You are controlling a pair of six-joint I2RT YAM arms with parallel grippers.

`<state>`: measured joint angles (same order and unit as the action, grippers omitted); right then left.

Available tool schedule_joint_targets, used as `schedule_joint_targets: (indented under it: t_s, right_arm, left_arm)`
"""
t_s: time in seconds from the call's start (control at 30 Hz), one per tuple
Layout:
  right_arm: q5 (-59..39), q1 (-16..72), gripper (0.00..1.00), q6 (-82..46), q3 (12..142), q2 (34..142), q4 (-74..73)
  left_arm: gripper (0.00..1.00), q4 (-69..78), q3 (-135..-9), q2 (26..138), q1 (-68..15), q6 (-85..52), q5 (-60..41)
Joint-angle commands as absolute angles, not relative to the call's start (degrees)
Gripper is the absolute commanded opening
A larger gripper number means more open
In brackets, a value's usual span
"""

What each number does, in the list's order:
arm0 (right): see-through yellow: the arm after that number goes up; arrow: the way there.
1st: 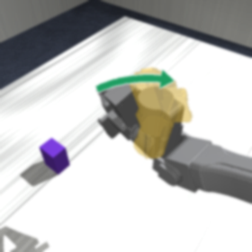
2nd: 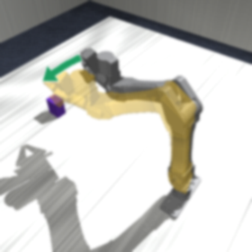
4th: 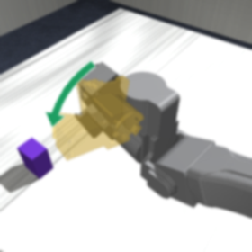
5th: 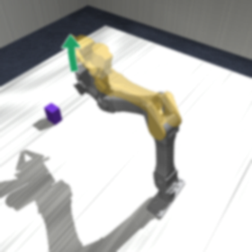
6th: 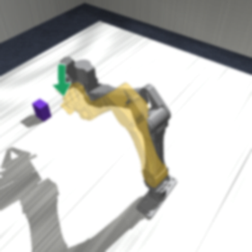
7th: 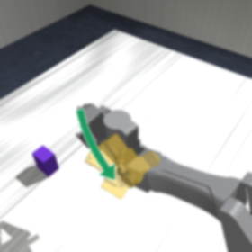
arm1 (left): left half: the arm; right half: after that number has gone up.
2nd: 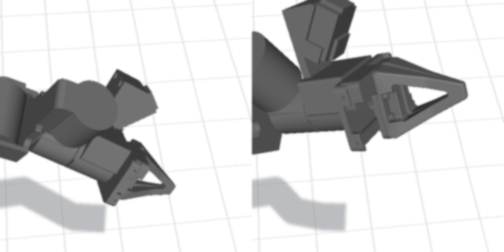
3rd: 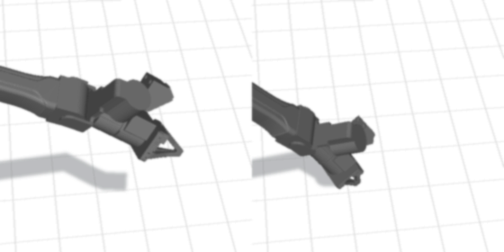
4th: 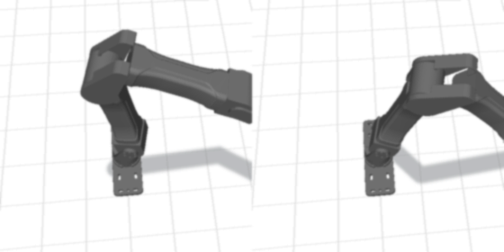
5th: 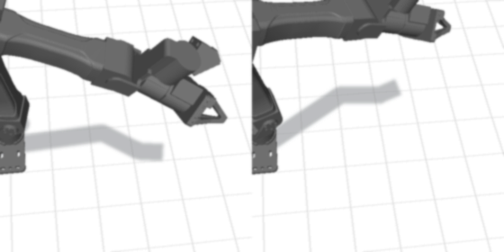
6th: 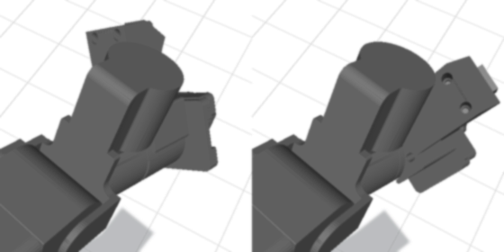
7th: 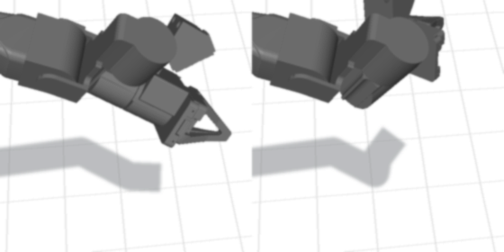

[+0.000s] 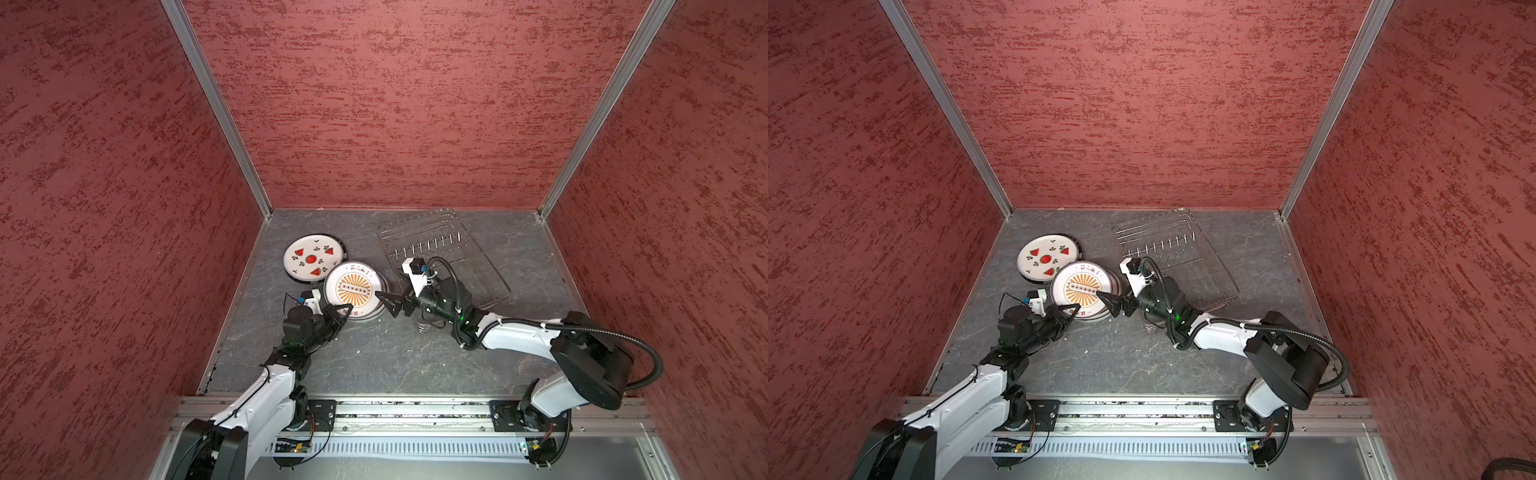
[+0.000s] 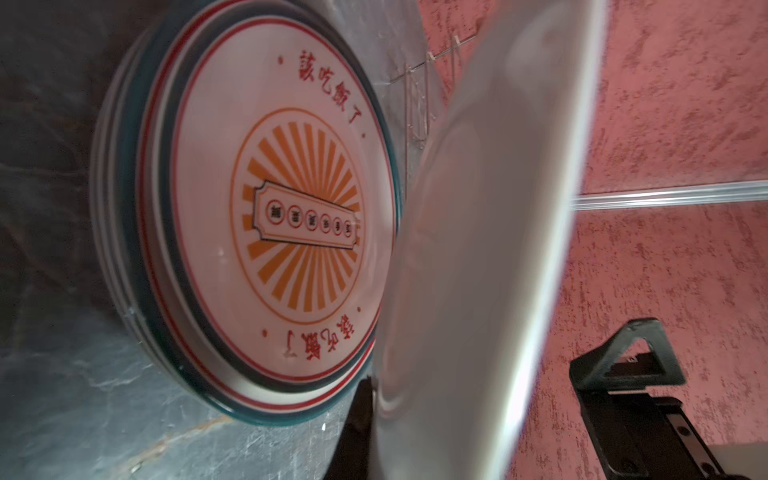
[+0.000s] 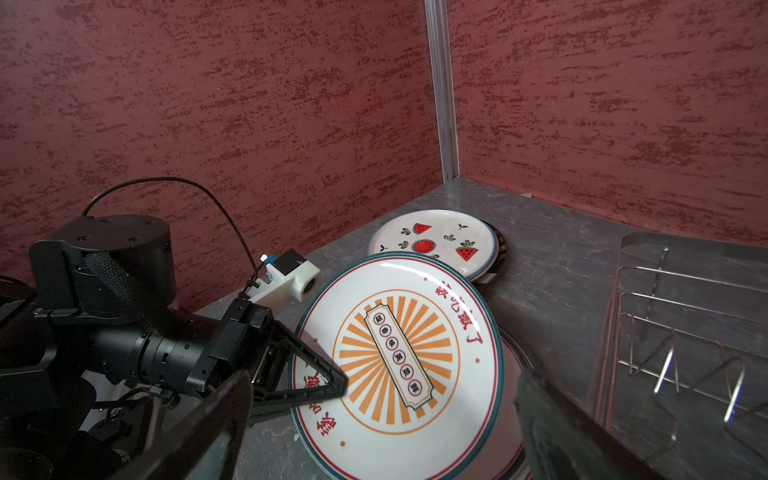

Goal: Unload the plates from the dish rack
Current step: 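Lower the plate with the left gripper onto the sunburst stack while the right gripper releases, then set the plate flat on the stack with the left gripper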

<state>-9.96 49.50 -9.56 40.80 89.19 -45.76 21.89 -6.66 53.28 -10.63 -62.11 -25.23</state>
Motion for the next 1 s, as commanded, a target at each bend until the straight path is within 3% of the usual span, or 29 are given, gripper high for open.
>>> schedule_joint_targets:
  t_s: [0.0, 0.23, 0.53, 0.97]
  right_arm:
    - [-6.27, 50.26, 0.99, -6.60, 42.78, 90.21, -44.45]
    - [-3.91, 51.11, 0.99, -5.18, 44.06, 91.68, -43.18]
    - [-2.17, 51.77, 0.99, -4.22, 44.56, 92.15, -42.36]
    - [-0.50, 52.29, 0.99, -3.51, 44.65, 92.09, -41.76]
  left_arm:
    - [0.00, 26.55, -10.02, 56.17, -9.93, -63.09, -26.89]
    - [0.00, 26.89, -12.15, 63.50, -9.52, -64.64, -27.90]
    - [0.01, 14.99, -16.39, 63.53, -9.51, -62.87, -24.47]
    - [0.03, 11.89, -19.33, 68.46, -9.71, -63.02, -25.23]
